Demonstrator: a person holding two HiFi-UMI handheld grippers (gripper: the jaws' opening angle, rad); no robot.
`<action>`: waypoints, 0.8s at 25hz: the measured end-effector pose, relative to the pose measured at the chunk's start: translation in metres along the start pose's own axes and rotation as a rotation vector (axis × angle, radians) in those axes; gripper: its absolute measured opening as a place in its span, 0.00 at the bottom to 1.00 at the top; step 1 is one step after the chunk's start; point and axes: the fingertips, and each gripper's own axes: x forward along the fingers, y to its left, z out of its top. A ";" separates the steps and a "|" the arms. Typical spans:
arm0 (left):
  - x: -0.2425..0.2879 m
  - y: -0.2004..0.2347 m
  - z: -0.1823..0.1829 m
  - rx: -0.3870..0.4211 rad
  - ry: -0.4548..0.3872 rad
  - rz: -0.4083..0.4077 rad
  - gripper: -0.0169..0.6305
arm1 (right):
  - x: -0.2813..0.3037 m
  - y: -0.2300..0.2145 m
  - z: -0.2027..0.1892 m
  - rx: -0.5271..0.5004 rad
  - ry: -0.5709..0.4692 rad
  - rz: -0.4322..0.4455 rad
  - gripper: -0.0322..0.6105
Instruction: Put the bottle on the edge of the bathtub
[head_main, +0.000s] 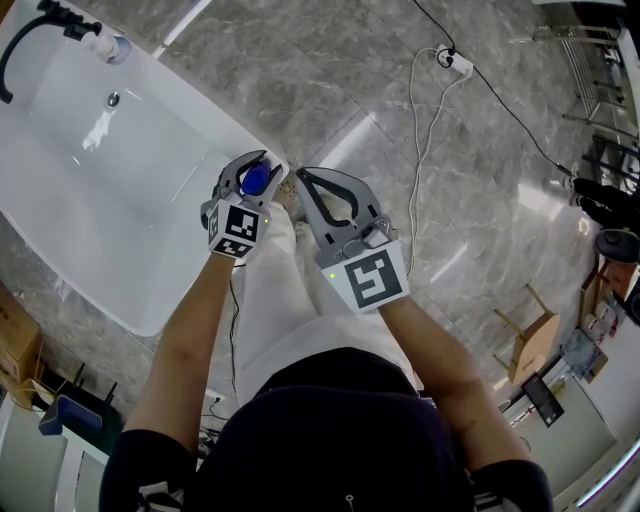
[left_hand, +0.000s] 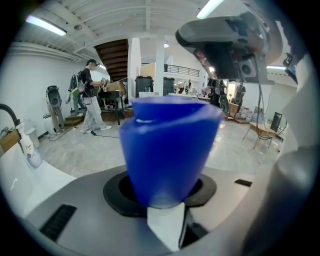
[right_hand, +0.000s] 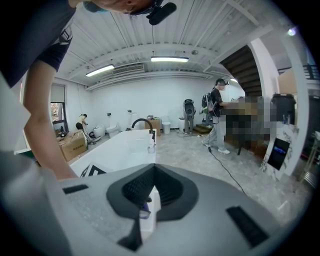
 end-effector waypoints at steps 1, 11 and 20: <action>0.000 -0.001 0.000 0.005 0.003 -0.002 0.26 | 0.000 0.001 0.000 0.000 0.002 0.000 0.05; -0.002 -0.003 0.016 0.040 -0.045 -0.009 0.27 | -0.003 0.000 0.003 -0.012 0.001 -0.004 0.05; -0.018 -0.009 0.032 0.048 -0.076 -0.032 0.33 | -0.010 0.006 0.016 -0.034 -0.014 0.000 0.05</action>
